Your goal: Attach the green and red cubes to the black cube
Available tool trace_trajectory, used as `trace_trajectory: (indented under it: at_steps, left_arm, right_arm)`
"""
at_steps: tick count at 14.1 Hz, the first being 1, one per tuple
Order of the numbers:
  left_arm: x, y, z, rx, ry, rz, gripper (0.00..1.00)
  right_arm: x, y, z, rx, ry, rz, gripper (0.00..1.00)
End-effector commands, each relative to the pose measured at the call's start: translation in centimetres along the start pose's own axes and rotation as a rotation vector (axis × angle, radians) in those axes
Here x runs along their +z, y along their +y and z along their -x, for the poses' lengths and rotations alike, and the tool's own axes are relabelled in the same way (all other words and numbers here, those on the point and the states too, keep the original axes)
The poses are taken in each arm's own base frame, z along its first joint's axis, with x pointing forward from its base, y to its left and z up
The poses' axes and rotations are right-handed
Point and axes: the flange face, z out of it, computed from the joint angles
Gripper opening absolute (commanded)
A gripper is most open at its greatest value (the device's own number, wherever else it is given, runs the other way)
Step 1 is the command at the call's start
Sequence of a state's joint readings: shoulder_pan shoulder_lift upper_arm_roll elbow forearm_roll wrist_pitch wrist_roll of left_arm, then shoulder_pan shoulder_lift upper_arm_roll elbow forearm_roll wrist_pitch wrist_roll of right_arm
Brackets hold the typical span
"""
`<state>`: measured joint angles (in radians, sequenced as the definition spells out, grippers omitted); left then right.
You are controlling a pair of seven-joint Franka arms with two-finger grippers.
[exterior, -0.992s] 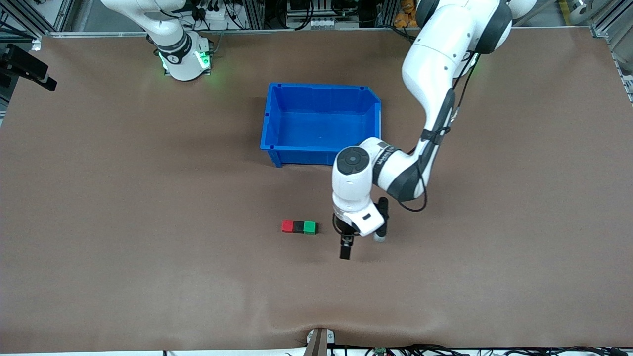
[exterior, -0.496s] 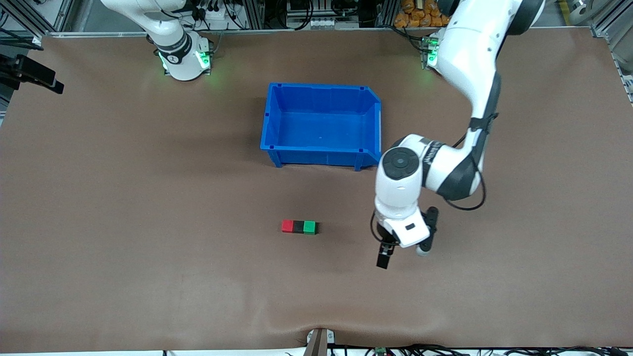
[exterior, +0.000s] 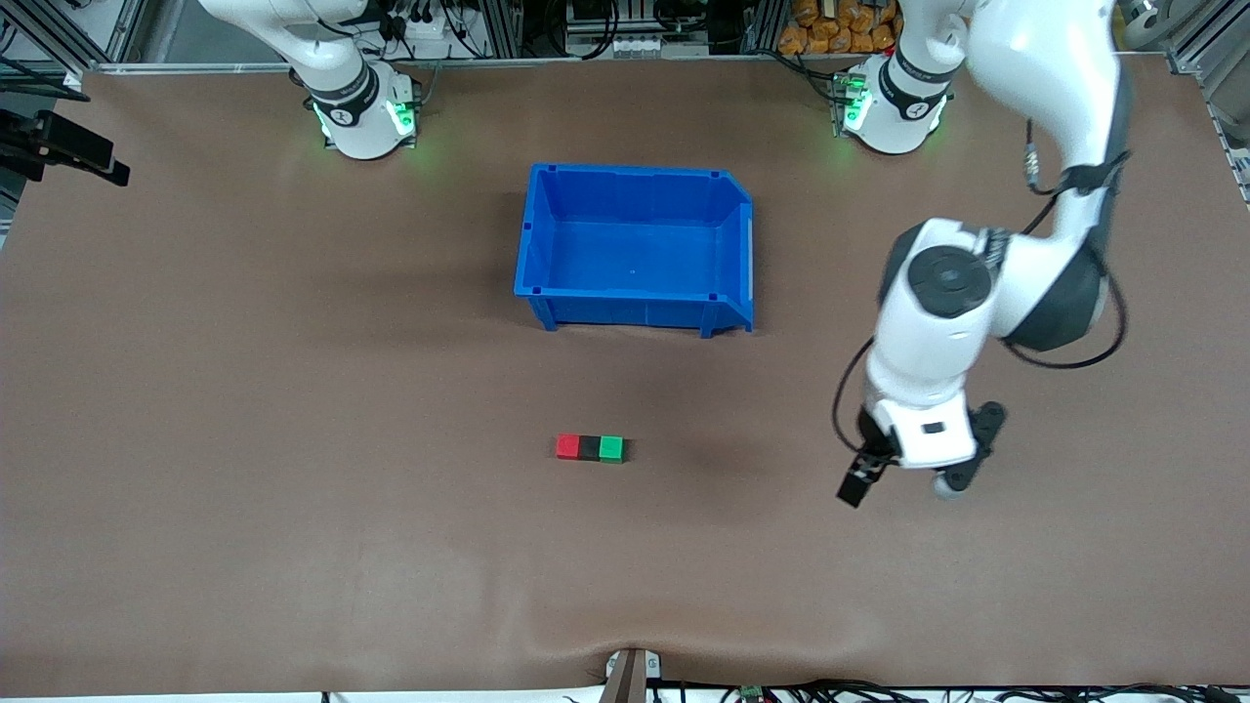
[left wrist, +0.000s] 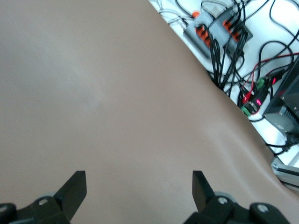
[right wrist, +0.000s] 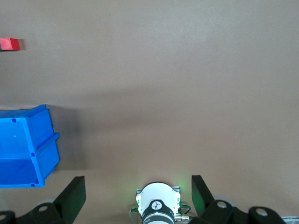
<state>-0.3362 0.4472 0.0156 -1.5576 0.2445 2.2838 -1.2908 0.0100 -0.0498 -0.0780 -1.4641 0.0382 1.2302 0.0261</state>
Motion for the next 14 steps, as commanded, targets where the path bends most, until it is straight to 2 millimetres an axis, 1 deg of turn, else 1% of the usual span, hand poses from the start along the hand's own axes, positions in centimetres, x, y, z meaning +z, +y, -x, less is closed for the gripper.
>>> trace_trajectory:
  at_steps: [1, 2, 3, 4, 6, 8, 10, 11, 12, 14]
  left_arm:
    - [-2.7, -4.0, -3.3, 0.081, -0.006, 0.009, 1.0]
    - [-3.2, -4.8, -4.6, 0.119, -0.007, 0.016, 1.0]
    - [-4.2, -5.9, -6.4, 0.165, -0.001, 0.025, 1.0]
    - [-5.1, -7.0, -7.7, 0.196, 0.006, 0.026, 1.0]
    - [-6.6, -9.6, -9.2, 0.239, -0.005, 0.03, 1.0]
    - [-8.4, -11.7, -8.8, 0.343, -0.015, 0.037, 1.0]
    - [-11.1, -13.0, -7.8, 0.389, -0.019, 0.069, 1.0]
    - [-12.3, -13.5, -7.6, 0.393, -0.021, 0.072, 1.0]
    - [-13.0, -13.8, -7.2, 0.411, -0.04, 0.048, 1.0]
    - [-14.2, -13.9, -6.3, 0.504, -0.062, 0.028, 1.0]
  right_arm:
    - [0.1, -0.4, 0.9, -0.022, 0.007, -0.004, 1.0]
    - [0.1, 0.0, 0.8, -0.023, 0.007, -0.006, 1.0]
    - [0.1, 0.4, 0.9, -0.048, 0.006, -0.007, 1.0]
    - [0.5, 0.6, 1.0, -0.063, 0.002, -0.009, 1.0]
    - [0.8, 0.7, 1.2, -0.065, 0.008, -0.011, 1.0]
    - [0.8, 0.8, 1.2, -0.064, 0.013, -0.011, 1.0]
    - [0.8, 1.0, 1.5, -0.061, 0.02, -0.013, 1.0]
    - [0.9, 1.1, 1.7, -0.06, 0.028, -0.016, 1.0]
    - [1.1, 1.1, 1.7, -0.059, 0.025, -0.015, 1.0]
    - [0.9, 1.1, 1.7, -0.061, 0.03, -0.014, 1.0]
